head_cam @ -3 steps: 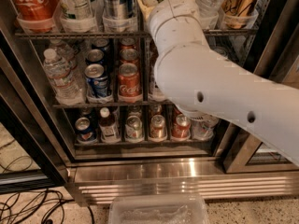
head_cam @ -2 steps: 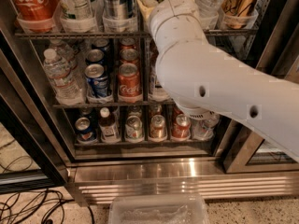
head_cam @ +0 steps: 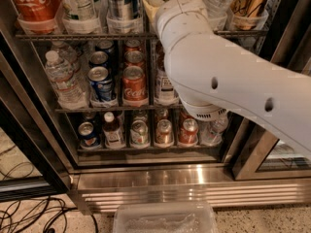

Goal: Pick green can from top shelf of fridge

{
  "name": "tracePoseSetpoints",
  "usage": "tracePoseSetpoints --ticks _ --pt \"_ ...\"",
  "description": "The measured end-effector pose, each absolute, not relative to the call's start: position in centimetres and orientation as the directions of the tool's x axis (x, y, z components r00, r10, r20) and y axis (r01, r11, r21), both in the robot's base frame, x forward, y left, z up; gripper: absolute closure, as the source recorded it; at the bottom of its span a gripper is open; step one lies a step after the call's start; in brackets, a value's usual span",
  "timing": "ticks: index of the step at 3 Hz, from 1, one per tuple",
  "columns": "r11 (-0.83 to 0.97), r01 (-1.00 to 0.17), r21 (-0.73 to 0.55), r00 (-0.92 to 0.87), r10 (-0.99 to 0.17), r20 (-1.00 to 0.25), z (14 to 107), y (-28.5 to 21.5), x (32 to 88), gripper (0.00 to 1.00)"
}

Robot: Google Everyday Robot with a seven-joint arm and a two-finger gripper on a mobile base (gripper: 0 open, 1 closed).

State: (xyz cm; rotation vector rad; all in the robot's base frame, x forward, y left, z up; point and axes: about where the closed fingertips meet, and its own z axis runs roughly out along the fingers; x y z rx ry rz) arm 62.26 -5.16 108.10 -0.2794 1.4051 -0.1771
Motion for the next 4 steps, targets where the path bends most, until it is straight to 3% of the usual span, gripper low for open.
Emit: tracePoseSetpoints --ticks 3,4 --pt "0.963 -0.071 -0.26 0.133 -0.249 -0.959 108.03 -5.1 62.47 0.98" --pt "0.963 -0.071 -0.26 0.134 -0.249 -0.959 108.04 -5.1 62.47 1.0"
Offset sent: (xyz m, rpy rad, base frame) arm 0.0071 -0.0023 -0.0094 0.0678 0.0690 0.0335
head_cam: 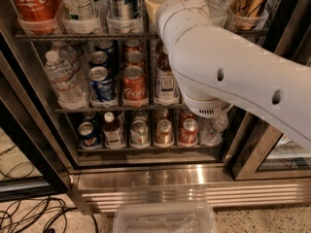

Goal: Pick green can from top shelf of fridge

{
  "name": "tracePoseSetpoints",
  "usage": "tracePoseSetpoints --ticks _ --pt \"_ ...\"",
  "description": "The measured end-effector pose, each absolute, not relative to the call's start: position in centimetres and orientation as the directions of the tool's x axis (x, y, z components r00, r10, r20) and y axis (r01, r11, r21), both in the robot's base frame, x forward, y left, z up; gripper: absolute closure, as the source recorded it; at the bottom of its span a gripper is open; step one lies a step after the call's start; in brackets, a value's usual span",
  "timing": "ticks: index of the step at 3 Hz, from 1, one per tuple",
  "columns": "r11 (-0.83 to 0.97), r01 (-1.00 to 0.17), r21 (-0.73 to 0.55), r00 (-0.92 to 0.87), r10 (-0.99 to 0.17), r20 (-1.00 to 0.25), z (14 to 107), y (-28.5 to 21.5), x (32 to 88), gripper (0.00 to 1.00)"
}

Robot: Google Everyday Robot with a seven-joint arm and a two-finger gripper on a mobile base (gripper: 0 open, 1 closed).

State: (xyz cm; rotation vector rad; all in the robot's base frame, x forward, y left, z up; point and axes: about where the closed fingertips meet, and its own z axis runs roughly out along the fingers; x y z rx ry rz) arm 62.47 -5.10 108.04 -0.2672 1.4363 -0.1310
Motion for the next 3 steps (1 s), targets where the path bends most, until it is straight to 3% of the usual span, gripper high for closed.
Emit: tracePoseSetpoints --ticks 3 --pt "0.977 -0.15 -0.148 0.161 -0.124 -0.979 111.2 -4.0 61.2 1.0"
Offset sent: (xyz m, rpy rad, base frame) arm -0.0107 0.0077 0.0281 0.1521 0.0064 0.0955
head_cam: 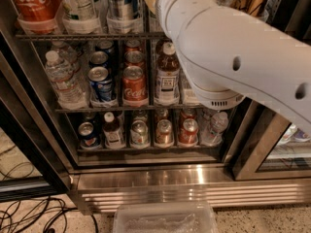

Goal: Pick green can from top shelf of fridge

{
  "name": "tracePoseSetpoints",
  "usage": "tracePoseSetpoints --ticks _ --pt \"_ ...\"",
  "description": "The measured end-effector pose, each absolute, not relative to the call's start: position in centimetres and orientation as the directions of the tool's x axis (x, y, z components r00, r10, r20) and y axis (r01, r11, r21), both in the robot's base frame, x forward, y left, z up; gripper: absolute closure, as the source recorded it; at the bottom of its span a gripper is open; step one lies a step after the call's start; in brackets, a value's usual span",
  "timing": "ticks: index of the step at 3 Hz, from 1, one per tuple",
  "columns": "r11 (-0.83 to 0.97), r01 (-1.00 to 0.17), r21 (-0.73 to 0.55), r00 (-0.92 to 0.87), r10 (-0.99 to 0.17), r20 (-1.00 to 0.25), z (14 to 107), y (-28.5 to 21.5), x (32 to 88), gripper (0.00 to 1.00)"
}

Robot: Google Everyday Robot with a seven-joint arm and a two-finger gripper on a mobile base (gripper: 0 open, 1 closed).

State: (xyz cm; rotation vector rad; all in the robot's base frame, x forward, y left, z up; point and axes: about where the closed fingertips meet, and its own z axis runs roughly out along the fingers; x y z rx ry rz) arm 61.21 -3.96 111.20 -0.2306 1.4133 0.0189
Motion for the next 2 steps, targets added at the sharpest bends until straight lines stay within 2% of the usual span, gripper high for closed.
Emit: tracePoseSetpoints --ticks 2 --pt "0.976 -0.168 -0.141 0.14 -0.118 -0.983 112.1 -5.3 59.6 1.0"
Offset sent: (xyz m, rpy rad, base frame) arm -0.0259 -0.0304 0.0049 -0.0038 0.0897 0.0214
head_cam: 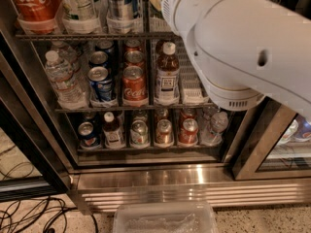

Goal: Pick green can from top shelf of fridge

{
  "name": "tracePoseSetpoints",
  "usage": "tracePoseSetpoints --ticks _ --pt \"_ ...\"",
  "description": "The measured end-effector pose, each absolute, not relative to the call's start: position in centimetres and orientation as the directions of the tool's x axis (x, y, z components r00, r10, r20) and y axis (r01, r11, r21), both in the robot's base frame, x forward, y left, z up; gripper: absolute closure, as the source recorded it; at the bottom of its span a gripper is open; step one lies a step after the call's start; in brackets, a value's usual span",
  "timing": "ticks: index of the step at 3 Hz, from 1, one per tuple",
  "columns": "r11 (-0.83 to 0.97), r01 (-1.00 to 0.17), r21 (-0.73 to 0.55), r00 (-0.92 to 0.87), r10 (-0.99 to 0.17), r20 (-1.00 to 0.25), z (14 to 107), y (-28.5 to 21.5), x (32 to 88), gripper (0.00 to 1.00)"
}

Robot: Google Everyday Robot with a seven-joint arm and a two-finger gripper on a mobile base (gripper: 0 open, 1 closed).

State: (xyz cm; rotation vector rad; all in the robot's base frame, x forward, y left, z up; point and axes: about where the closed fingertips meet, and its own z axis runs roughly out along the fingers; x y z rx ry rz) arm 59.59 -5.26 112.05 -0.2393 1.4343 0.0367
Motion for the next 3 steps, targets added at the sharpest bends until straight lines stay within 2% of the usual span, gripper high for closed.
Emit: tracePoseSetpoints --ticks 2,3 --pt "0.959 -0.224 -0.174 0.001 -0.178 -0.984 108.4 -8.4 54.1 1.0" --pt "0.959 -0.225 -0.173 0.0 -0.178 -0.984 108.2 -8.4 54.0 1.0"
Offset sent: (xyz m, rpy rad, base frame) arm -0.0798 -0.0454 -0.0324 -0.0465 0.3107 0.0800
